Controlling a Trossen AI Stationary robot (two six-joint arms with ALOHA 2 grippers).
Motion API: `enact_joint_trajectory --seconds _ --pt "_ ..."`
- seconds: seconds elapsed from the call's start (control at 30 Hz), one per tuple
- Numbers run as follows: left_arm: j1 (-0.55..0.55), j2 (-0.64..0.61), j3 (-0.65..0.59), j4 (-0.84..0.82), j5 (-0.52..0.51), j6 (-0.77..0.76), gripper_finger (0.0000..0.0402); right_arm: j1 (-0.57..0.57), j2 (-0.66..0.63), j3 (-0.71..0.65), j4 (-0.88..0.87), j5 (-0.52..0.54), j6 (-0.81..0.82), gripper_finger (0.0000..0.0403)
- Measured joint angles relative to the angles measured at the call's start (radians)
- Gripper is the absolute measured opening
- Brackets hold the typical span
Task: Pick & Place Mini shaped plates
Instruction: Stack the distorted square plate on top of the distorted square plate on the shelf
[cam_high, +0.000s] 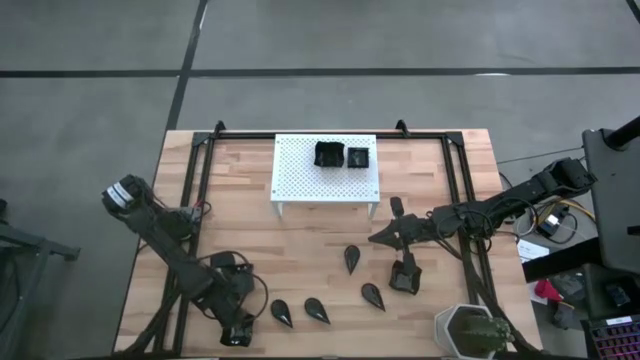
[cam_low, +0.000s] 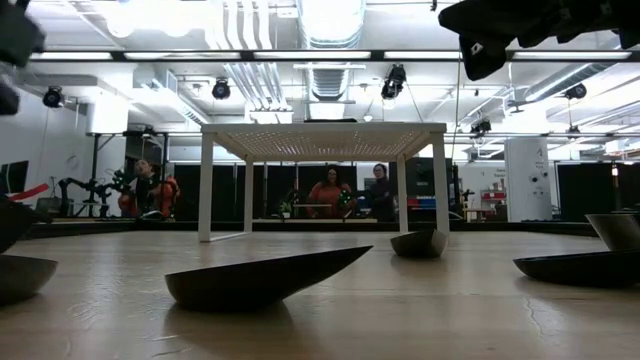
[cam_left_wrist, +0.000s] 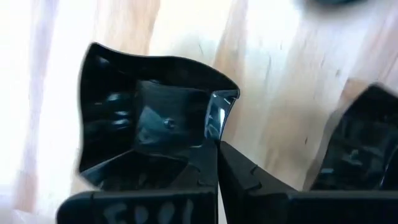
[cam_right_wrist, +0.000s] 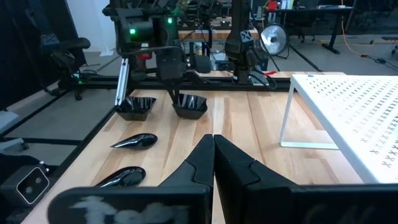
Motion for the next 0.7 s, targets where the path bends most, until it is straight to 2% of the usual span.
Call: enact_joint_trajectory --seconds 0.33,0.7 --pt "0.044 -0.001 0.131 -0.138 -0.109 0.095 0.0000 0.000 0.000 0.000 0.002 0.000 0.000 0.0008" --pt "0.102 -0.001 0.323 -0.320 -0.321 0.254 0.0000 0.000 0.000 0.000 0.002 0.000 -0.003 0.0008"
